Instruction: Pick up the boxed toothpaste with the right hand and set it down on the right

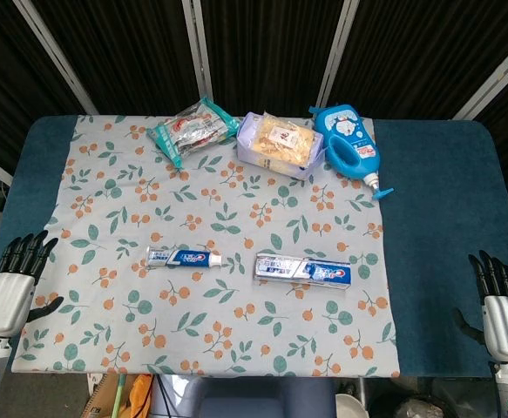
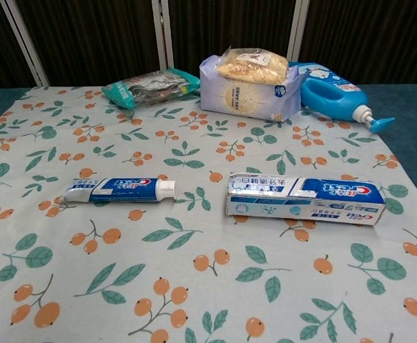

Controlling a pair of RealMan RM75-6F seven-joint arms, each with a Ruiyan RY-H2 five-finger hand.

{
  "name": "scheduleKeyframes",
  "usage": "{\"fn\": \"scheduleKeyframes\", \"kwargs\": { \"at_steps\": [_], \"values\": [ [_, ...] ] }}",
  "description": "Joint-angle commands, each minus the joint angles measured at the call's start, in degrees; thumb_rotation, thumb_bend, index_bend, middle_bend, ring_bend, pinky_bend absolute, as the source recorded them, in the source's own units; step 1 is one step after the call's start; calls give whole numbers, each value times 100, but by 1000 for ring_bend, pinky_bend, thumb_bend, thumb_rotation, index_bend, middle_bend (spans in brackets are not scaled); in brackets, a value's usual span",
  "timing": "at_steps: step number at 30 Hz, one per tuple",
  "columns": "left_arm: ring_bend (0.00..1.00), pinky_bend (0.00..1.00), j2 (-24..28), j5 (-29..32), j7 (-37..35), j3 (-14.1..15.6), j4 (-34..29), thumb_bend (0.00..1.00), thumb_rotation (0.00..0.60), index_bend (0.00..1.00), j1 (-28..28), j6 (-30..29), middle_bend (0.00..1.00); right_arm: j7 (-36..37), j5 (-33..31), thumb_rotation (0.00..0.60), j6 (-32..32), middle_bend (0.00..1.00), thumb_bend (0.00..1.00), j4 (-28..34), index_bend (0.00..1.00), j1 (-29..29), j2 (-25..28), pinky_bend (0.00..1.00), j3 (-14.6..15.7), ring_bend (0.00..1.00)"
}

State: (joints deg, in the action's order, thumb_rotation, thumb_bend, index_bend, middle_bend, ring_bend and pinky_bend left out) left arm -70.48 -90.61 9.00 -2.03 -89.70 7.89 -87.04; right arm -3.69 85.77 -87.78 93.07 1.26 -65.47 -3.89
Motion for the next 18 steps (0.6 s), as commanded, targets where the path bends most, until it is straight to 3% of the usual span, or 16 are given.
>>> {"fn": "scheduleKeyframes", "kwargs": {
  "at_steps": [1,18],
  "values": [
    [0,30,2,-13,3,5,-2,90,600,0,-1,-6,0,8,4,600,-6,0,290,6,0,-5,4,86,4,0],
    [0,30,8,1,-11,16,-11,89,600,0,2,29,0,188,162,600,-8,0,290,277,0,72,63,86,-24,0]
  ]
}}
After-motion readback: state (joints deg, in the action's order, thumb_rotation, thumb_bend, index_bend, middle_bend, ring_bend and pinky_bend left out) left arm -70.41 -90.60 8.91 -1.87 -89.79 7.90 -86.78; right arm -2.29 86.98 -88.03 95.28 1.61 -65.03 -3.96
